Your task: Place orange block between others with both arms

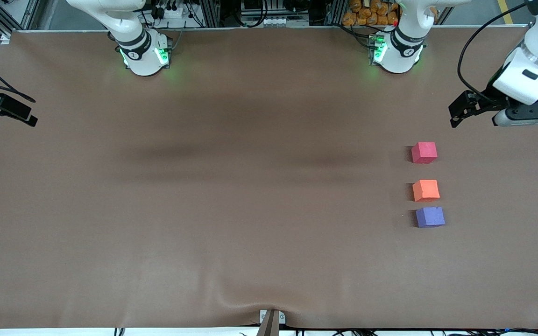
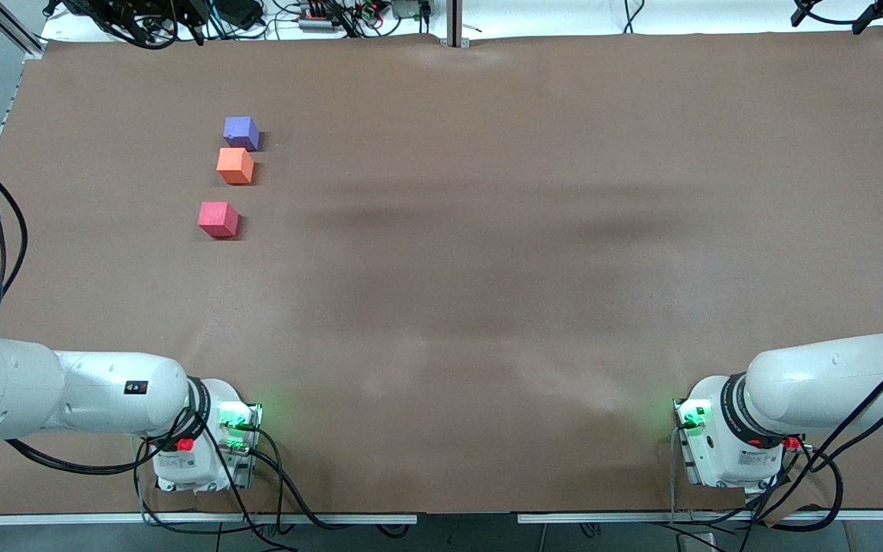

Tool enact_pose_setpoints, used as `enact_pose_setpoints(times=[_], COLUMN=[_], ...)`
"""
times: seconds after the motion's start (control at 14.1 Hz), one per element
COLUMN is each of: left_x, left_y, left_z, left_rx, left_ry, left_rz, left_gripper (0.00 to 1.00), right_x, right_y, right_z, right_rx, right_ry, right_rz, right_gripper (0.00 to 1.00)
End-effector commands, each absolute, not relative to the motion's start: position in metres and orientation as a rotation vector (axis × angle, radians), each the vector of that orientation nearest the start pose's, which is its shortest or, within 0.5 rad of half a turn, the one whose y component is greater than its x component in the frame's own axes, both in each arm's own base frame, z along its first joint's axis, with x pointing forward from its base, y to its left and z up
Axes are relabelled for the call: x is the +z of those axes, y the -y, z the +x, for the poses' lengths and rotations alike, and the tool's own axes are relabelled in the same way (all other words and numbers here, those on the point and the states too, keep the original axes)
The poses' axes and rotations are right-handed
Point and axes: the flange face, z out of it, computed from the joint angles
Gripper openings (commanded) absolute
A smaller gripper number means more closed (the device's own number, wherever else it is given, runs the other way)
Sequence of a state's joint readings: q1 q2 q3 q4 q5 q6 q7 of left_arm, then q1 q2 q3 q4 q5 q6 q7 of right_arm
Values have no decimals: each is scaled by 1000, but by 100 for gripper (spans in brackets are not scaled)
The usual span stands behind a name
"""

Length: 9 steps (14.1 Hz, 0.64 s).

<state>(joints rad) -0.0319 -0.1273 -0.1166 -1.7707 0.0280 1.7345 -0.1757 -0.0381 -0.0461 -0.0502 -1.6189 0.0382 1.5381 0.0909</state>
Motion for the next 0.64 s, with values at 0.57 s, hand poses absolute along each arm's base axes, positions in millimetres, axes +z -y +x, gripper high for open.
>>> enact_pose_setpoints(times=[0.57], left_x=[660], left_y=[64], left_z=[522], left_rx=[-20], left_ry=[89], left_rz=[-3105], left_gripper=[100], right_x=[626], right_y=[39], right_z=[534], right_rx=[48], right_ry=[-276], right_rz=[-3084], right_gripper=[100])
